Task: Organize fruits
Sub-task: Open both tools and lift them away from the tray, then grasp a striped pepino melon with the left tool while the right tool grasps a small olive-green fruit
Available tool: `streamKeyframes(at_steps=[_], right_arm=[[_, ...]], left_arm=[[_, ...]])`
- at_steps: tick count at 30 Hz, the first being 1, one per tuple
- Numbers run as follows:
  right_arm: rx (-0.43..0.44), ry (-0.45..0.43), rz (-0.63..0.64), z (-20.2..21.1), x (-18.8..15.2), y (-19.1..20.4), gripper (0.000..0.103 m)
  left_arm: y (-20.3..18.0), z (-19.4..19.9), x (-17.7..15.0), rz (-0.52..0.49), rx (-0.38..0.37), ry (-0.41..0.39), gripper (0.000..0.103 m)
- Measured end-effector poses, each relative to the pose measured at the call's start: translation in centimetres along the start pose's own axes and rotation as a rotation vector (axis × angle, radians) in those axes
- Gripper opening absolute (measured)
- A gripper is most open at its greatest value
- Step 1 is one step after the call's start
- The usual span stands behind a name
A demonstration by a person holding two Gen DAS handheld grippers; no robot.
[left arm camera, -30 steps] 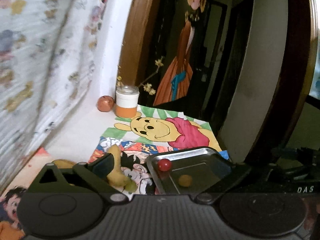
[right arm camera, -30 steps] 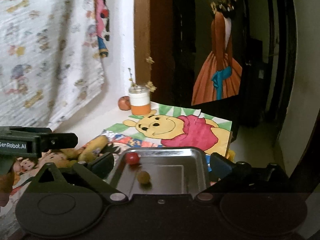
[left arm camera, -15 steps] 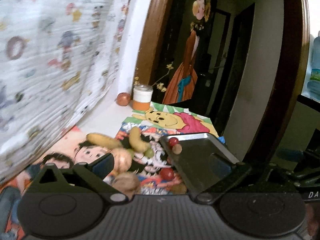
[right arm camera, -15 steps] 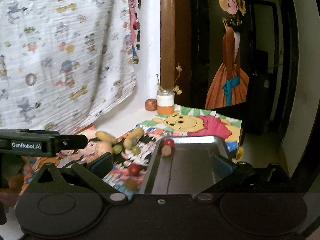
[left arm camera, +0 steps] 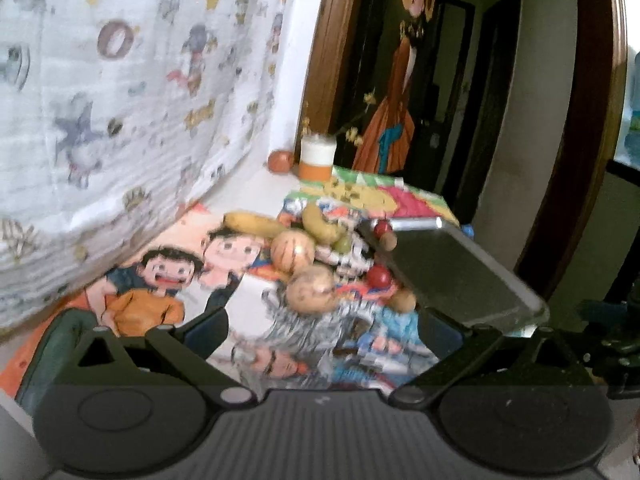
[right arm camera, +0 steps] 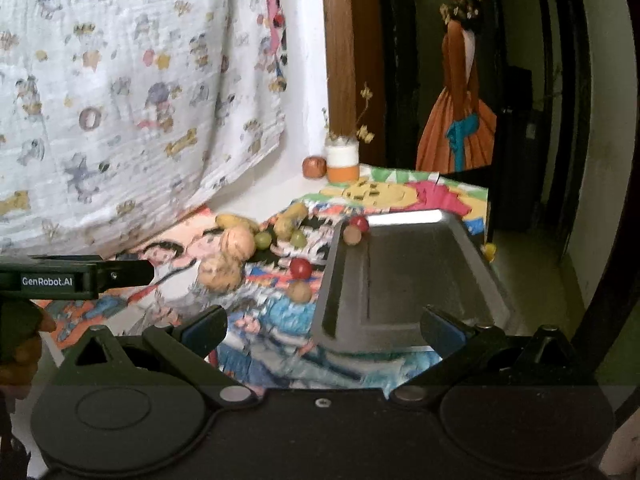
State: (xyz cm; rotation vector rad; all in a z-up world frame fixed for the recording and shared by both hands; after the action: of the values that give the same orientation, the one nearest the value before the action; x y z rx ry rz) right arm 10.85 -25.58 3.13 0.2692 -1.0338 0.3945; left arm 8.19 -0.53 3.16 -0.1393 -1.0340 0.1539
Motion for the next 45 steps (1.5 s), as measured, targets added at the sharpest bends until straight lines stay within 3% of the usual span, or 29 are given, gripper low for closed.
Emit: streamKeyframes(at_steps=[9, 20, 32, 37, 45], right_arm=[[0.050, 0.128, 0.149, -3.2, -1.3, 2.1, 0.102], [0.084, 0.145, 0.299, -7.8, 0.3, 2.4, 0.100], [0.070, 0.140, 0.529, -13.4, 2.1, 2.2, 0.078], [0.079, 0.140, 0.559, -15.1, 2.5, 2.1, 0.064], [0.141, 0.144, 0.613, -16.5, 2.4, 2.7, 0.051]], left_arm=[[2.5, -1.6, -1.1, -0.074, 0.014, 0.088, 0.103], [2.1, -5.1, 0.1, -0.206, -0.032, 0.111, 0.103], [0.9, -10.2, 1.6, -0.390, -0.047, 0.089, 0.103], [0.6, -11.5, 1.8, -0.395, -0.067, 0.097, 0.102], [0.4, -12.9, 1.8, -0.395, -0.106, 0.128, 0.087]])
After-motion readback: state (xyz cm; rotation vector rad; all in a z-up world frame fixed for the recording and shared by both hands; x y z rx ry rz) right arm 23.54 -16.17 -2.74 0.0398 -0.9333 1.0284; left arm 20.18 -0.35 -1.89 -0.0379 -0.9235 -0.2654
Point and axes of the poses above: each gripper's, at about its wrist camera, not at the fingertips, and z roughly against the way its jaws point, y to its left, x to its top, the point moved 3 cm from there along -z, roughly the way its jaws point, and after that the axes turned 2 degrees about z, right-handed, at the moved point
